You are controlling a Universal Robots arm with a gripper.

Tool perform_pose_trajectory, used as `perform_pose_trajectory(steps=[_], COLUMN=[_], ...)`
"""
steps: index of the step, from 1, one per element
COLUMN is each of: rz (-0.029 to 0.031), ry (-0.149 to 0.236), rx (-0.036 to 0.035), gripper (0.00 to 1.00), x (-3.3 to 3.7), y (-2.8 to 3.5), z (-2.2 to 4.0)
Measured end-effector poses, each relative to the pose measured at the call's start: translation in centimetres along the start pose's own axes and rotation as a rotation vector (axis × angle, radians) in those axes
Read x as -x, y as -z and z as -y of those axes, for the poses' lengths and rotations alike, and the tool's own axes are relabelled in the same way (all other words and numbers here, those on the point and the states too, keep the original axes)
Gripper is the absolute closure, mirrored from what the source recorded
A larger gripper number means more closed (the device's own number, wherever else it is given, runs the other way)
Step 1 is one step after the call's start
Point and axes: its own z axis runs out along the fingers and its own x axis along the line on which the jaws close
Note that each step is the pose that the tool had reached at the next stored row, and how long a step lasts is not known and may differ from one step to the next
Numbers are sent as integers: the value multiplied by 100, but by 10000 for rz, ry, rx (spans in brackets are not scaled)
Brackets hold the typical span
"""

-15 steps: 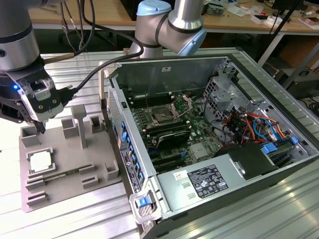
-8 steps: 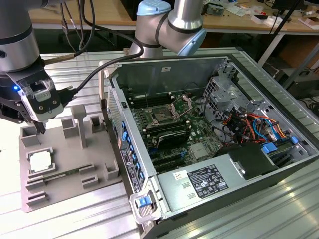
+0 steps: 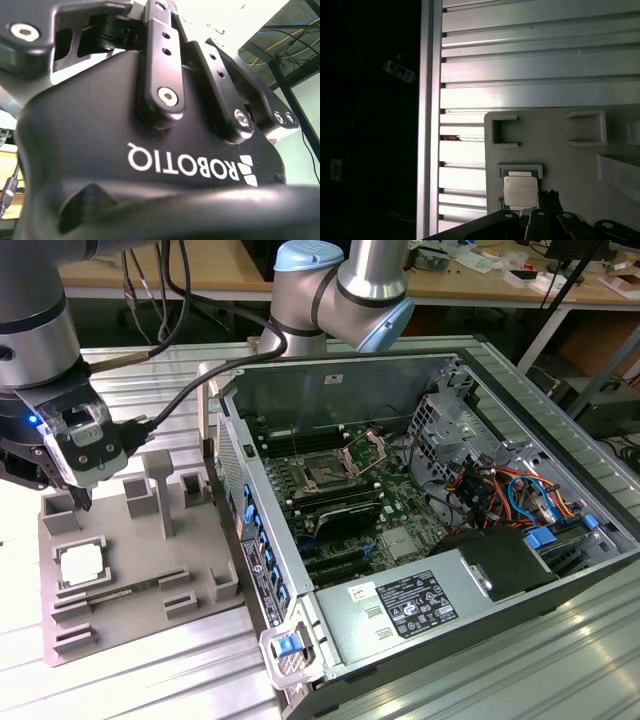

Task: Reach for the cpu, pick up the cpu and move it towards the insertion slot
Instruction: 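Reach for the cpu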

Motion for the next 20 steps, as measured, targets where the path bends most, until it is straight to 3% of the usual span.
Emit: perform_pose_trajectory(steps=[20], rz=[-1], ry=[0], rx=[0], gripper=[89], x=[-2], y=[-54], z=[2])
